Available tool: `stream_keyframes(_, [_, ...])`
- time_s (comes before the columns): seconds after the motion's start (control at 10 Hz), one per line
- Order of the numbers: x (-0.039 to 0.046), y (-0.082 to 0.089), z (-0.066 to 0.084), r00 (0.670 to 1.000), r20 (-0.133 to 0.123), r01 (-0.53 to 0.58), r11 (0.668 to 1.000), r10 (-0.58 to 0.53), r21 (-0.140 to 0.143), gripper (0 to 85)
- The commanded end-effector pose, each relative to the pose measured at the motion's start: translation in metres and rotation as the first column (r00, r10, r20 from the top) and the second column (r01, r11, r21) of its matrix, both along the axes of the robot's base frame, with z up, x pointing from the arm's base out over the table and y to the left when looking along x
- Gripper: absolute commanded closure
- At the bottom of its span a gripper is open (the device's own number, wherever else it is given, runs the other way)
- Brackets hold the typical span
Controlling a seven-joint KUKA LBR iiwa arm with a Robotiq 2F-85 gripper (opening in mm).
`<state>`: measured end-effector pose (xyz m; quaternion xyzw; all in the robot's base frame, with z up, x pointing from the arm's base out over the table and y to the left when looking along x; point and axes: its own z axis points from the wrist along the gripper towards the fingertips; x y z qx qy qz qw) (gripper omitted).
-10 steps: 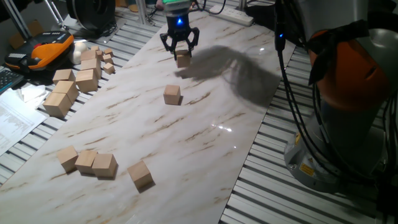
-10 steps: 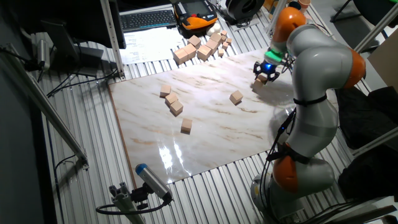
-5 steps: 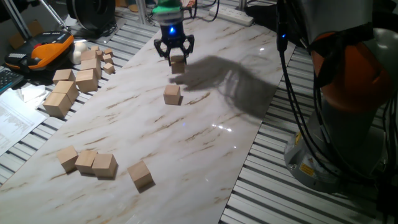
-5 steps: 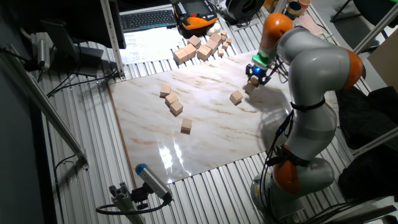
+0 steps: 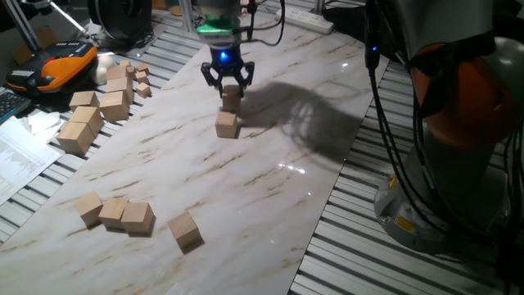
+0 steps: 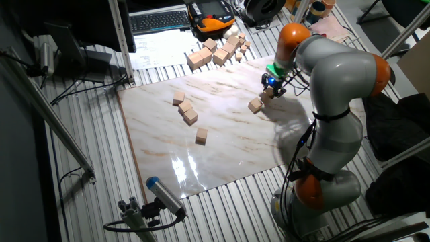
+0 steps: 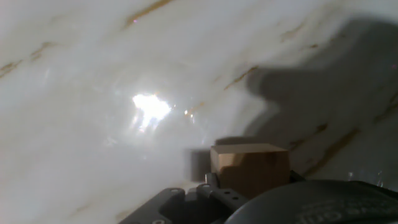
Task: Stack the blocks into a pyramid shape
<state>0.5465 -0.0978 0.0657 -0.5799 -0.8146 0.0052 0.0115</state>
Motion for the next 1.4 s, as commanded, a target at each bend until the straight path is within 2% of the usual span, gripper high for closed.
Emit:
stream_keyframes(0.0, [0.0,0.004,0.0,0.982,0.001,0.189,0.982,-0.189,-0.005,85.0])
stream_keyframes(0.3, [-0.0021,0.012,0.001,0.975,0.005,0.223,0.975,-0.223,-0.008,85.0])
stream_keyframes(0.7, [-0.0052,0.026,-0.006,0.965,0.0,0.263,0.964,-0.264,-0.035,85.0])
stream_keyframes(1.0, [-0.0105,0.031,-0.007,0.982,-0.023,0.184,0.982,-0.185,-0.049,85.0])
stream_keyframes(1.2, [-0.012,0.031,-0.008,0.981,-0.04,0.188,0.979,-0.192,-0.084,85.0])
stream_keyframes(1.3, [-0.0138,0.032,-0.009,0.98,-0.036,0.194,0.978,-0.197,-0.08,85.0])
